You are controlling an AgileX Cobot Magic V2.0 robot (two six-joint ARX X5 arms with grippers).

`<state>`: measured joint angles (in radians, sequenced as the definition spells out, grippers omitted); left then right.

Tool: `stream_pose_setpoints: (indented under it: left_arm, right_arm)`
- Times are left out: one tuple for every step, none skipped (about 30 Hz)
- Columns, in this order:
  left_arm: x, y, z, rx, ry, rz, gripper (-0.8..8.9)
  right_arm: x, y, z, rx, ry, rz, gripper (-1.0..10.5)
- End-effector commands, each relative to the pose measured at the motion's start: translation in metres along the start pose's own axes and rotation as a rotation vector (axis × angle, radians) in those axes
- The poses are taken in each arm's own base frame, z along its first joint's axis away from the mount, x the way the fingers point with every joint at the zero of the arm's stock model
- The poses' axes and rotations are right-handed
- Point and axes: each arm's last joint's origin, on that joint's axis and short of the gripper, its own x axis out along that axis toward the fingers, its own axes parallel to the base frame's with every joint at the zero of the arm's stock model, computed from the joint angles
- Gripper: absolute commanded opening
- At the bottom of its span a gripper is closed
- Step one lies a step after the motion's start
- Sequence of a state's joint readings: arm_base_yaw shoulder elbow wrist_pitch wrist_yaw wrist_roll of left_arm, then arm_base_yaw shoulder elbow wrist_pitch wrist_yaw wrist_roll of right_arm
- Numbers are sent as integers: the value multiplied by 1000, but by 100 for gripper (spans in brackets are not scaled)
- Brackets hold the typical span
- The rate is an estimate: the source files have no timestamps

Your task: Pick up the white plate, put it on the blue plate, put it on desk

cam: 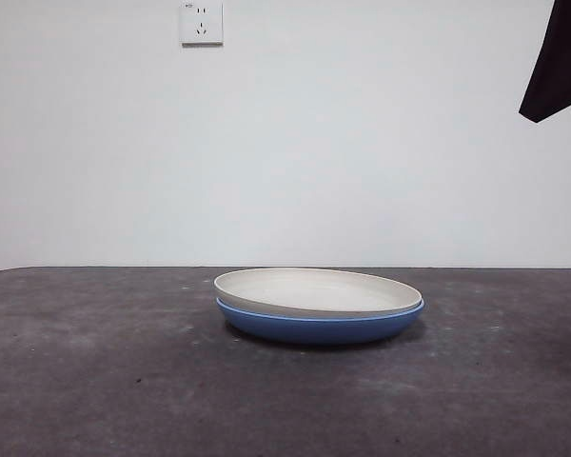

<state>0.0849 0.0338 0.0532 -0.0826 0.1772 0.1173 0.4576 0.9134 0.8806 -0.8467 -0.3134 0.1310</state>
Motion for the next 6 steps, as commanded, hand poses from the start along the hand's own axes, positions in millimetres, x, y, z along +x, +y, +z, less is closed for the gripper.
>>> stream_pose_setpoints:
  left_arm:
    - [-1,0,-4,-7,9,8,13]
    - [-1,0,-5,-8,17,10,13]
    - [-1,0,-6,-10,30,20,13]
    - [-1,0,-7,-12,43,28,13]
    - [-1,0,-9,-14,55,28,13]
    - [-1,0,-10,-15,68,27,13]
  right_arm:
    - [0,1,2,-15,-8,5,6]
    - [0,1,2,-15,-8,5,6]
    - [0,1,2,-15,-8,5,6]
    - [0,1,2,-15,-8,5,6]
    - [0,1,2,-15,-8,5,6]
    - [0,1,2,-15,-8,5,6]
